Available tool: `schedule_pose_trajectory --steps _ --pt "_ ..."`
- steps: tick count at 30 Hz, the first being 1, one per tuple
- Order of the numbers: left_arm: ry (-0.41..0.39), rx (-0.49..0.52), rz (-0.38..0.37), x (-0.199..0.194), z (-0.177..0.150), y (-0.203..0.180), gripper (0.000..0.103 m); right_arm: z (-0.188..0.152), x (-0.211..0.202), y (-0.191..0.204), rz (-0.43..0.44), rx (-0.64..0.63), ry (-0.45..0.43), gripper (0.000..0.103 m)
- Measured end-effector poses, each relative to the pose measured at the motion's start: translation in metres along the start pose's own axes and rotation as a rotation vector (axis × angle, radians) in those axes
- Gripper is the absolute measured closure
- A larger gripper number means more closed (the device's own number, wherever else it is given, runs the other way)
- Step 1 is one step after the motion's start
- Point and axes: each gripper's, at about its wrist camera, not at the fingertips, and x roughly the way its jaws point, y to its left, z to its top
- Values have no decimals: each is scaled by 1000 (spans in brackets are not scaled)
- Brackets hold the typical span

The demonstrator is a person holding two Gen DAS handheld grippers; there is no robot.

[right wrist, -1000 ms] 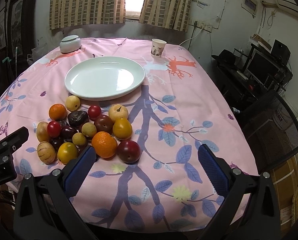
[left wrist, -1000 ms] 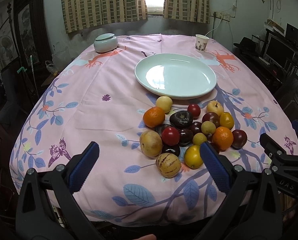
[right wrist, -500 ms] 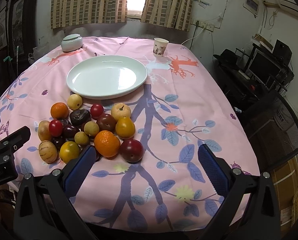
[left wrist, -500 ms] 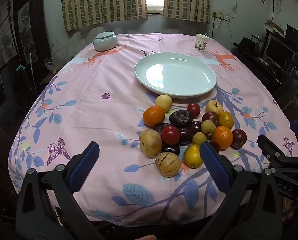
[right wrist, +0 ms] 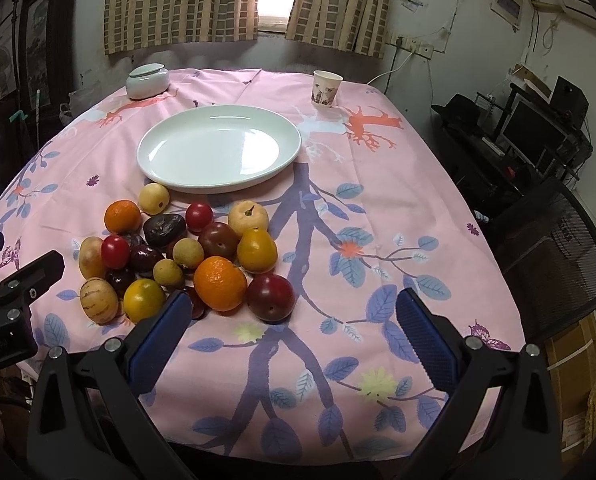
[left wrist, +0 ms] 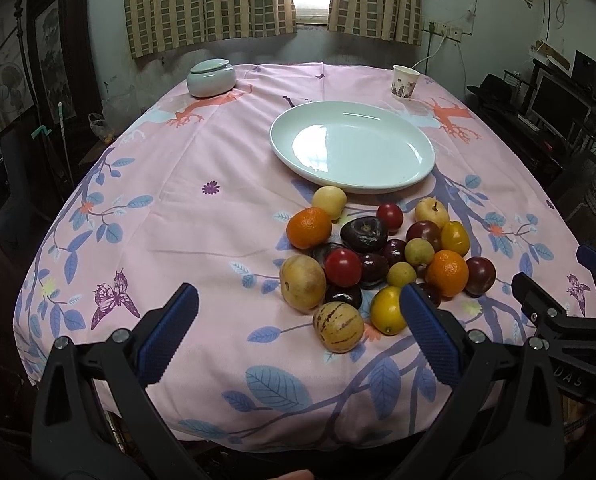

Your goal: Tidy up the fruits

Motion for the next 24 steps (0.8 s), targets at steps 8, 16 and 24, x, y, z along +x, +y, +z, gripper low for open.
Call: schedule_pose_trajectory --steps 8,16,24 --pt "5 -5 2 2 -1 1 2 0 2 1 9 -3 10 1" --pt "9 -14 -10 3 2 5 2 0 2 1 18 -6 14 1" --pt "22 -54 10 6 -1 19 2 -4 5 -7 52 -9 2 1"
